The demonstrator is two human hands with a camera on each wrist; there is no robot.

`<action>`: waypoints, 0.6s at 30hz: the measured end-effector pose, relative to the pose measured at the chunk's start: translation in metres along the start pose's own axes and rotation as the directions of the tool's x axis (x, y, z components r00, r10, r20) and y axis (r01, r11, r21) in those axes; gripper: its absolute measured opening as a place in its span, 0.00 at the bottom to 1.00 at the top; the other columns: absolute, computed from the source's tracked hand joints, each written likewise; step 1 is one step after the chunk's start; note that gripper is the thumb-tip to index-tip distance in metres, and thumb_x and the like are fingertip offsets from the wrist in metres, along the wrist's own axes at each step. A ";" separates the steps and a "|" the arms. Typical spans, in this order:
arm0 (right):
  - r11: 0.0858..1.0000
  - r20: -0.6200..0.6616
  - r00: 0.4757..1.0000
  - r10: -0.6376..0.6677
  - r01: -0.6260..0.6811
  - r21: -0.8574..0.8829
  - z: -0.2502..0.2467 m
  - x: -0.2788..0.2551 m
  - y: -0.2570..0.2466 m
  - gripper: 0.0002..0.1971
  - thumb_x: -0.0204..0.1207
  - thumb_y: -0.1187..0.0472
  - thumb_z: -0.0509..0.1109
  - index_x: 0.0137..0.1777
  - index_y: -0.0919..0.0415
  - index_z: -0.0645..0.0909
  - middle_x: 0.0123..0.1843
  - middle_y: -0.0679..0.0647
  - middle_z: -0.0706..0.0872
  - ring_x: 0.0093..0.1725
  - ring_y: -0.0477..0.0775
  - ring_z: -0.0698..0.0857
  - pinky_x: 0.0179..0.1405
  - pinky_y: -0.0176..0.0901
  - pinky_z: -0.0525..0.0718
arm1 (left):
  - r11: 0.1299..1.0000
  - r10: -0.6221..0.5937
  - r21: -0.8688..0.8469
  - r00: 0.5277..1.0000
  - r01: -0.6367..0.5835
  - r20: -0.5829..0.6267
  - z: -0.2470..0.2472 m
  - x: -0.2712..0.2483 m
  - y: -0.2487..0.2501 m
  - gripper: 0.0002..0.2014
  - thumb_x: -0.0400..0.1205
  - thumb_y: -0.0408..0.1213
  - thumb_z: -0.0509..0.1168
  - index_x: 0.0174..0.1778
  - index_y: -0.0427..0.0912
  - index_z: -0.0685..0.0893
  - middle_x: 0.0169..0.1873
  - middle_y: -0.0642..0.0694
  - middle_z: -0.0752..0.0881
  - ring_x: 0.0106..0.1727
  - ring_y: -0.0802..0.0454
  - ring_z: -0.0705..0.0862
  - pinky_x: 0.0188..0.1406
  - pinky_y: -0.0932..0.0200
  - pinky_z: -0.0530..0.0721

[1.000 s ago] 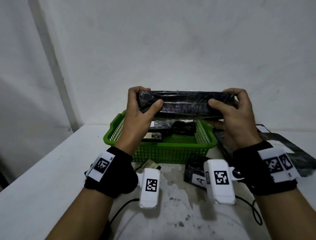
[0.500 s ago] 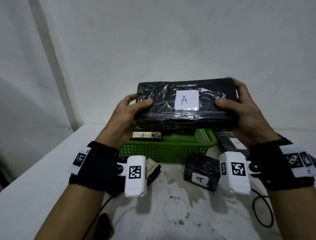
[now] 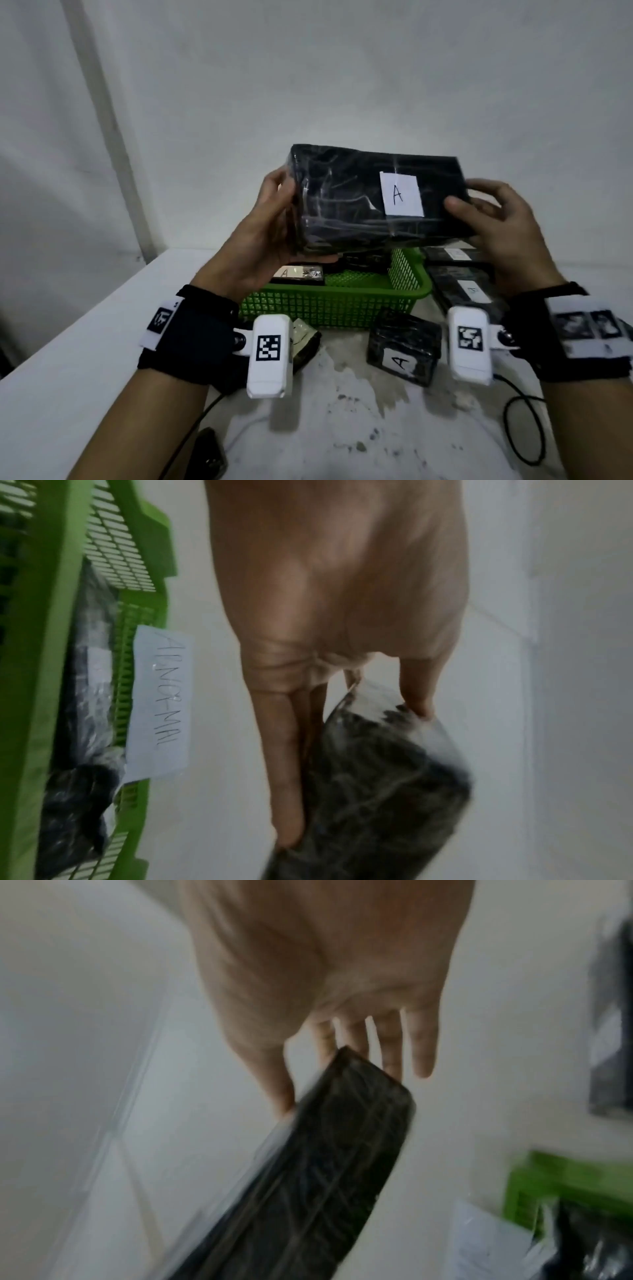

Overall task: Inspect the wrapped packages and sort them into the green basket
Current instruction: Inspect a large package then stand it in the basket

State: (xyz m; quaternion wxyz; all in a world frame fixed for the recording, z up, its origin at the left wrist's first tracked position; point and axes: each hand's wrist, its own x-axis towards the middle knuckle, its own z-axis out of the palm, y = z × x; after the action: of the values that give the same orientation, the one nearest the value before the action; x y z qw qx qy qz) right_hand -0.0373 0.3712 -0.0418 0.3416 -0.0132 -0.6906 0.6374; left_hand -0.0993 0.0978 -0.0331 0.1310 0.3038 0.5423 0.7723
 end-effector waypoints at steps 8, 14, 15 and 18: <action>0.999 0.516 0.856 0.029 -0.002 -0.053 0.050 -0.028 -0.008 0.58 0.62 0.53 0.84 0.86 0.30 0.49 0.72 0.32 0.75 0.67 0.36 0.84 0.64 0.49 0.88 | 0.851 0.110 0.514 0.994 -0.105 0.021 0.028 0.000 -0.002 0.21 0.85 0.48 0.65 0.73 0.63 0.68 0.61 0.43 0.86 0.58 0.47 0.90 0.42 0.49 0.92; 0.993 0.406 0.910 -0.081 0.109 -0.047 0.054 -0.030 -0.001 0.38 0.72 0.70 0.80 0.77 0.43 0.70 0.67 0.50 0.85 0.62 0.53 0.89 0.39 0.36 0.87 | 0.887 -0.019 0.462 0.999 -0.001 0.039 0.028 0.002 -0.002 0.19 0.89 0.59 0.48 0.74 0.71 0.73 0.63 0.47 0.85 0.56 0.44 0.91 0.55 0.47 0.89; 0.991 0.387 0.916 -0.101 0.128 -0.045 0.053 -0.029 0.000 0.37 0.70 0.71 0.81 0.74 0.44 0.72 0.65 0.49 0.86 0.62 0.52 0.89 0.41 0.37 0.88 | 0.893 -0.026 0.451 0.999 0.009 0.033 0.028 0.002 -0.002 0.20 0.88 0.61 0.48 0.74 0.71 0.74 0.65 0.47 0.84 0.58 0.43 0.91 0.58 0.44 0.89; 0.977 0.381 0.910 -0.162 0.203 -0.070 0.051 -0.028 0.000 0.38 0.65 0.72 0.83 0.72 0.45 0.74 0.68 0.45 0.84 0.68 0.47 0.85 0.60 0.45 0.89 | 0.924 -0.059 0.375 0.996 0.077 -0.061 0.025 0.003 -0.006 0.25 0.85 0.66 0.52 0.74 0.62 0.78 0.66 0.47 0.85 0.60 0.43 0.90 0.60 0.38 0.88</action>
State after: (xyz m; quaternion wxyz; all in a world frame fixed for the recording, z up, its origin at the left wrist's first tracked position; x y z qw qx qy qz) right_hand -0.0406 0.3144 -0.0519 0.2611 0.1544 -0.7745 0.5551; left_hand -0.0872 0.1211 -0.0321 0.0836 0.2854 0.6939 0.6558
